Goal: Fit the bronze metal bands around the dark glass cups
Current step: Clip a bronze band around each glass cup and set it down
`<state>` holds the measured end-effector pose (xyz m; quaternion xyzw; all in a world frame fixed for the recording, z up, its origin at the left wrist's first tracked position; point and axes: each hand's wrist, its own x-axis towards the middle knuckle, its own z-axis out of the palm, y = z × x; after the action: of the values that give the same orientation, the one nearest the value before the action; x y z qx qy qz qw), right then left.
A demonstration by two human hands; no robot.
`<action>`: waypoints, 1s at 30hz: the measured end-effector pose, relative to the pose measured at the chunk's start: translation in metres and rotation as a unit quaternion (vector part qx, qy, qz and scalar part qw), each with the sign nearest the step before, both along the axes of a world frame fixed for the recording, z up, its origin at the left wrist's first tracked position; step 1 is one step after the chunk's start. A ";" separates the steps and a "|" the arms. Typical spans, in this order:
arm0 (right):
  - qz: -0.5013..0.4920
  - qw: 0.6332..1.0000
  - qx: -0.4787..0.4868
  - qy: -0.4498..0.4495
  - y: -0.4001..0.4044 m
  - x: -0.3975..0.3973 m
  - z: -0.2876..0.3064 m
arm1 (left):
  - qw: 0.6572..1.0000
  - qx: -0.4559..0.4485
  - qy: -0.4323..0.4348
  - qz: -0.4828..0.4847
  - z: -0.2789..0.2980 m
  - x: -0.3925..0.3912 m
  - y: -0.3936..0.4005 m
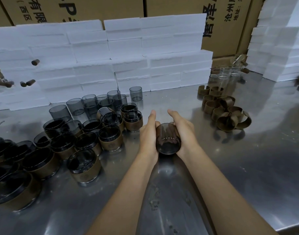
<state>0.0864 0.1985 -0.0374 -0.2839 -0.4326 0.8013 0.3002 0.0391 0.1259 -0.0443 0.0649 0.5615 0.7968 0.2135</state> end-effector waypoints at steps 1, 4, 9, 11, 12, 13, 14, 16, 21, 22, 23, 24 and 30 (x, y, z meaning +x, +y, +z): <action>-0.010 1.000 0.005 0.000 0.001 0.000 0.001 | 1.000 -0.008 0.002 -0.006 0.000 -0.001 0.000; -0.083 0.995 0.053 -0.005 0.009 0.001 0.004 | 0.997 -0.019 0.035 -0.071 0.001 0.001 0.001; -0.199 0.966 0.164 -0.004 0.030 0.006 0.008 | 0.967 -0.110 0.165 -0.161 0.000 0.013 0.001; -0.192 0.973 0.131 0.005 0.029 0.008 0.006 | 0.974 -0.099 0.139 -0.151 0.000 0.013 0.002; -0.172 0.979 0.105 0.021 0.026 0.008 0.006 | 0.984 -0.065 0.103 -0.134 0.001 0.012 0.003; -0.147 0.985 0.082 0.040 0.022 0.008 0.007 | 0.992 -0.018 0.060 -0.113 0.003 0.010 0.004; -0.118 0.989 0.078 0.050 0.020 0.007 0.007 | 0.995 0.031 0.014 -0.099 0.006 0.008 0.004; -0.050 0.993 0.095 0.039 0.017 0.006 0.007 | 0.984 0.127 -0.070 -0.099 0.011 0.002 0.000; 0.099 0.983 0.156 0.005 0.004 0.007 0.004 | 0.950 0.255 -0.151 -0.099 0.014 -0.011 -0.011; 0.102 0.978 0.184 0.005 0.002 0.006 0.002 | 0.948 0.261 -0.153 -0.095 0.013 -0.011 -0.012; 0.097 0.973 0.211 0.008 0.000 0.005 0.001 | 0.948 0.262 -0.155 -0.089 0.013 -0.010 -0.012; 0.087 0.968 0.236 0.010 -0.002 0.005 0.000 | 0.948 0.262 -0.159 -0.083 0.013 -0.010 -0.012; 0.040 0.946 0.320 -0.031 0.002 0.004 -0.004 | 0.974 0.189 -0.106 -0.072 0.016 -0.012 -0.014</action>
<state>0.0899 0.2007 -0.0410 -0.1796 -0.6866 0.6227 0.3295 0.0271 0.1114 -0.0285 0.0596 0.3687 0.8736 0.3119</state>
